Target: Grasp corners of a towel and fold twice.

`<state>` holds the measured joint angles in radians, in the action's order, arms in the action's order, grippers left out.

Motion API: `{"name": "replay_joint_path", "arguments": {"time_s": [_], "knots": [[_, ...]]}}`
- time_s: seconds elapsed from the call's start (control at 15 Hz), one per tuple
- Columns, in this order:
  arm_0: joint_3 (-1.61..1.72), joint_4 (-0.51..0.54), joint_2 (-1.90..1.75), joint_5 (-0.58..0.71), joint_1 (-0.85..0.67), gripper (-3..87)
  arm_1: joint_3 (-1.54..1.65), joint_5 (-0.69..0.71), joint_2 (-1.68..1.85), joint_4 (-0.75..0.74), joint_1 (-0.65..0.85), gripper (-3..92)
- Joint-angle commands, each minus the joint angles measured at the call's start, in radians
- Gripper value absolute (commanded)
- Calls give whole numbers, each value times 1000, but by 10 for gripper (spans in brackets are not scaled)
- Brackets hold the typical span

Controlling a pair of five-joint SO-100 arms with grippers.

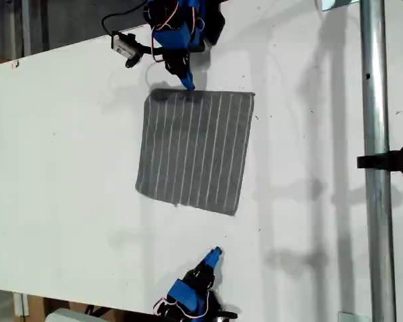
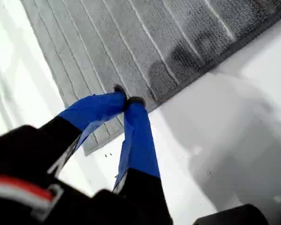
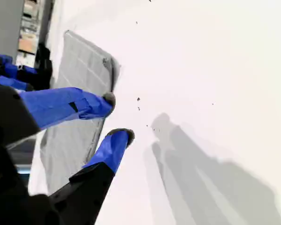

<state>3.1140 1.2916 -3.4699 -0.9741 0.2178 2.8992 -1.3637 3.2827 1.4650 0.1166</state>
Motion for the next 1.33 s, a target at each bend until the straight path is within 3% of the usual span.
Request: {"name": "replay_joint_path", "arguments": {"time_s": [0.0, 0.47, 0.6, 0.8, 1.0, 1.27], "knots": [[3, 5, -6, -497, -314, -26, -204, 29, -6, 71, -78, -1], [3, 5, -6, -492, -313, -26, -267, 31, -98, 23, -95, 2], [3, 5, -6, -488, -314, -26, -566, 106, -614, -58, -187, -1], [3, 5, -6, -491, -311, -26, -956, 175, -1141, -6, -354, -1], [3, 5, -6, -486, -318, -26, -1075, 166, -1293, -5, -517, -1], [3, 5, -6, -483, -321, -26, -1118, 110, -1344, -9, -626, 31]]}}
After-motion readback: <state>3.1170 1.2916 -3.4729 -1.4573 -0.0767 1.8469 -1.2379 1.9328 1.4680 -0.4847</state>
